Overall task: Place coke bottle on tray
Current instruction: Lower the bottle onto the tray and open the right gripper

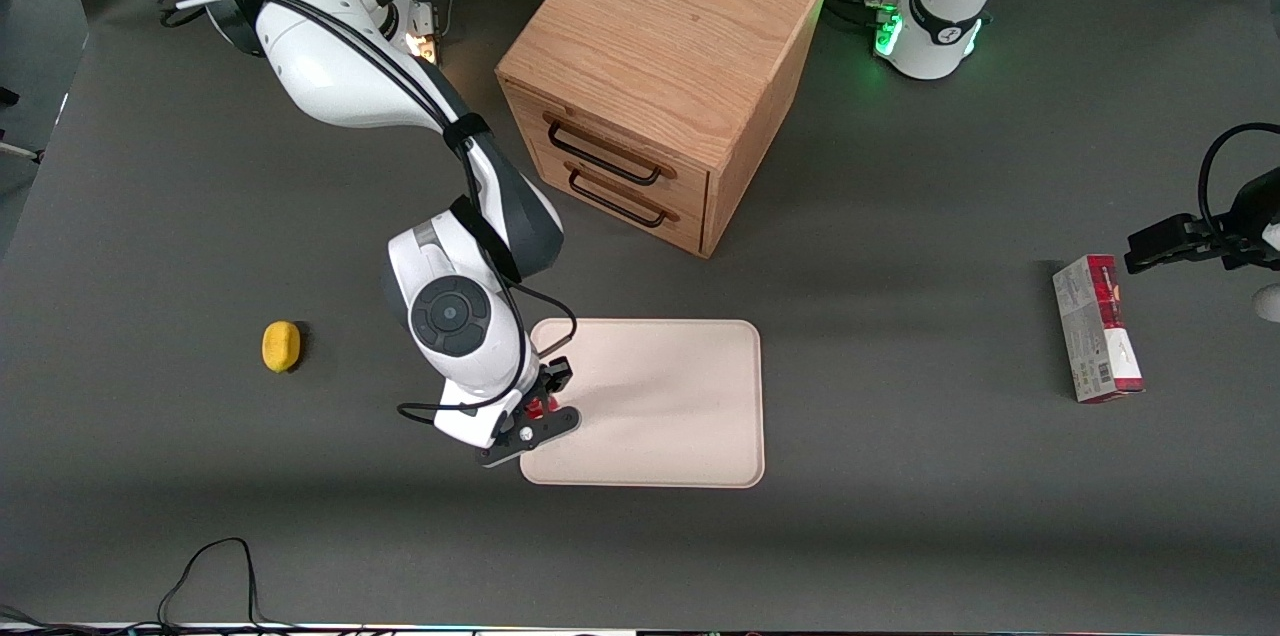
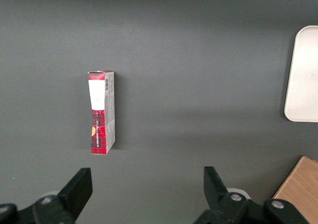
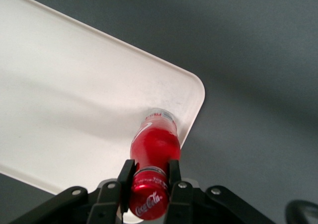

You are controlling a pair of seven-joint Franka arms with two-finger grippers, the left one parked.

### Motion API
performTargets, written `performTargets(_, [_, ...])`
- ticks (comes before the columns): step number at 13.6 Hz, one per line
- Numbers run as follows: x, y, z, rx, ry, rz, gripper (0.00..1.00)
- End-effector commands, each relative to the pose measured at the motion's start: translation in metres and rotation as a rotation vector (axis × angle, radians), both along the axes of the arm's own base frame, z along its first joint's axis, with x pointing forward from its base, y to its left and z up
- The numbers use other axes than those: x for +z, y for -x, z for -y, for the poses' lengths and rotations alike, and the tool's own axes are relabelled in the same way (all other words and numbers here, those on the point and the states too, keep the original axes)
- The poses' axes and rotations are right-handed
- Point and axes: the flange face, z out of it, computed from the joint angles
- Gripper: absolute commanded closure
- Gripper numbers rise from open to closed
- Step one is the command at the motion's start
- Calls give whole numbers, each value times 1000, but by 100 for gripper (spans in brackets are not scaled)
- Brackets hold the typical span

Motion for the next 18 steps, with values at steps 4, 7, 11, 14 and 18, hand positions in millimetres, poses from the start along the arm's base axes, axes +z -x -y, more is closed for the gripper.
performTargets(4, [0, -8, -5, 0, -20, 59, 0])
performTargets(7, [23, -6, -6, -2, -28, 72, 0])
performTargets(11, [124, 16, 5, -39, -23, 64, 0])
performTargets(14, [205, 46, 24, -85, -3, 45, 0])
performTargets(18, [264, 73, 100, -172, 45, 19, 0])
